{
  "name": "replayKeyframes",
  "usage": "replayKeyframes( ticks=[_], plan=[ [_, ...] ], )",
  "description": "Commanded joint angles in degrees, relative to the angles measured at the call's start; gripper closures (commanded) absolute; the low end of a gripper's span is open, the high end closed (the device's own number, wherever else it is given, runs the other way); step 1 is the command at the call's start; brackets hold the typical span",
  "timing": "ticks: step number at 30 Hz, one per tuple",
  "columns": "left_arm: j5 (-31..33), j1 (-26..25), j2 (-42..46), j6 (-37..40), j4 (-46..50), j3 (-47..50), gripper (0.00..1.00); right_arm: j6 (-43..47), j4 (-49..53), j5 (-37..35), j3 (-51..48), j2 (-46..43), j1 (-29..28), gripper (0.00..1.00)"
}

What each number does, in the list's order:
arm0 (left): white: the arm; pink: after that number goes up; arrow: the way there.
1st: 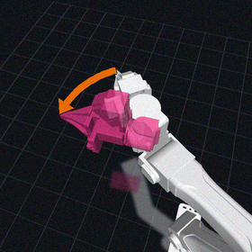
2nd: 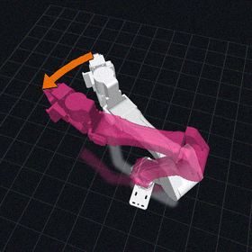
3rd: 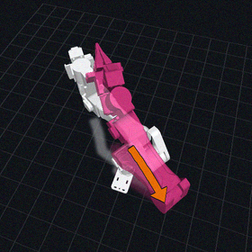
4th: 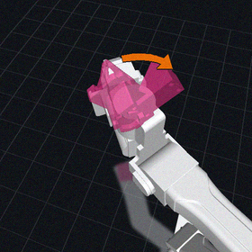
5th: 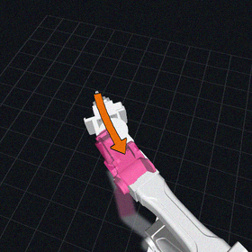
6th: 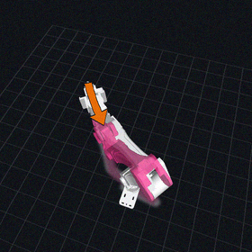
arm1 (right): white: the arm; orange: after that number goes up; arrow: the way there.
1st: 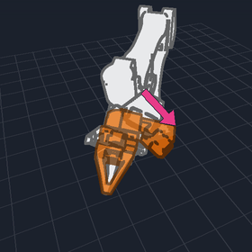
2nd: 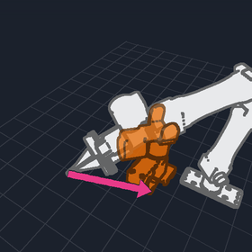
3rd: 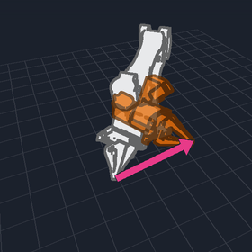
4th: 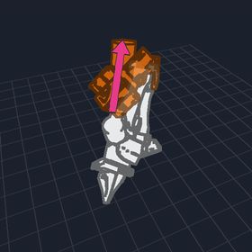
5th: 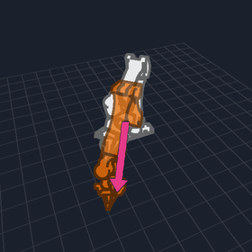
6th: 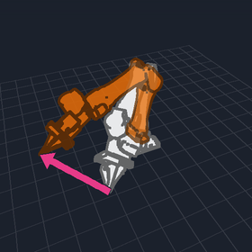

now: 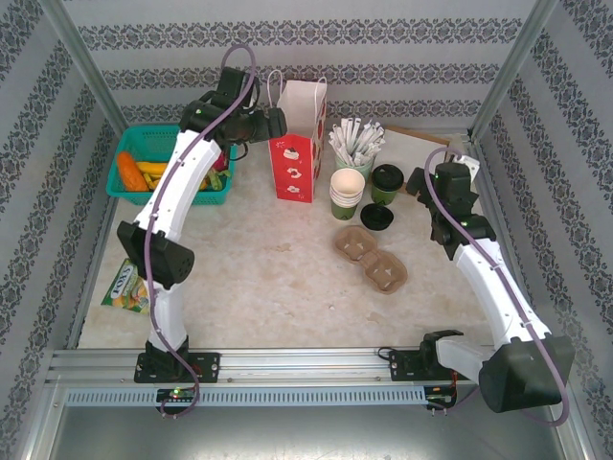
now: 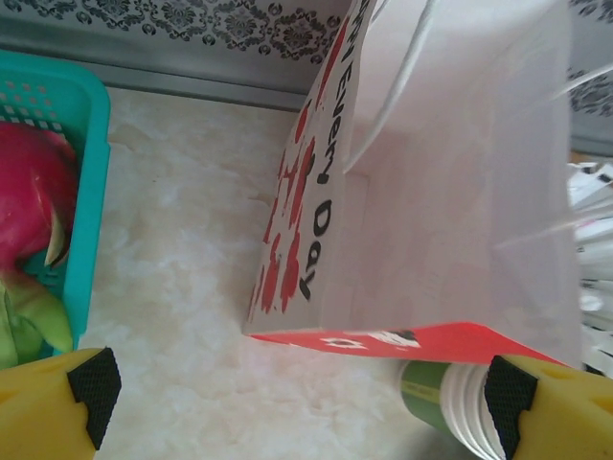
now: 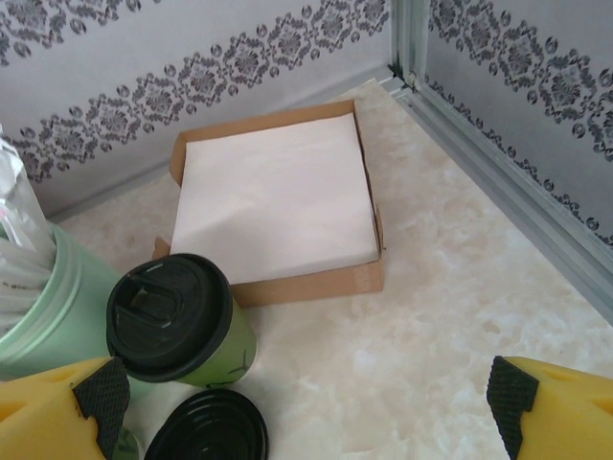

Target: Pack the takeout coffee

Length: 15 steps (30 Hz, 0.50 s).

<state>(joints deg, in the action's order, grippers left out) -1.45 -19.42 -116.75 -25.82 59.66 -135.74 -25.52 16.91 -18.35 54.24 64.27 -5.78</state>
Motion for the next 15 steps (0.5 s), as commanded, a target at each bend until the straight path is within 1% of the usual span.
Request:
replayKeyframes(
  ticks=[1, 3, 6, 8, 10, 15],
  plan=[
    [-0.3, 1.3, -3.1, 7.2, 4.0, -5.6, 0.02, 0.7, -1.0, 1.3, -0.8, -0.1, -0.3, 0.02],
    [-1.8, 1.6, -4.6, 8.6, 3.6, -7.7, 0.03, 0.6, -0.9, 1.5, -0.9, -0.1, -0.3, 0.02],
    [-4.1, 1.8, -5.6, 10.2, 1.1, -8.1, 0.06, 0.8, -0.2, 1.6, -0.6, -0.3, -0.3, 0.02],
    [-6.6, 1.8, -6.7, 10.5, -1.0, -8.0, 0.11, 0.9, -0.1, 1.6, -0.7, -0.6, -0.2, 0.02],
    [-8.7, 1.8, -8.2, 11.4, -3.1, -8.2, 0.18, 1.1, 0.0, 1.7, -0.7, -1.0, -0.3, 0.02],
    [-4.0, 2.0, -10.8, 13.4, -7.3, -9.1, 0.38, 1.6, 0.2, 3.5, -1.1, -2.2, -0.3, 0.02]
  ],
)
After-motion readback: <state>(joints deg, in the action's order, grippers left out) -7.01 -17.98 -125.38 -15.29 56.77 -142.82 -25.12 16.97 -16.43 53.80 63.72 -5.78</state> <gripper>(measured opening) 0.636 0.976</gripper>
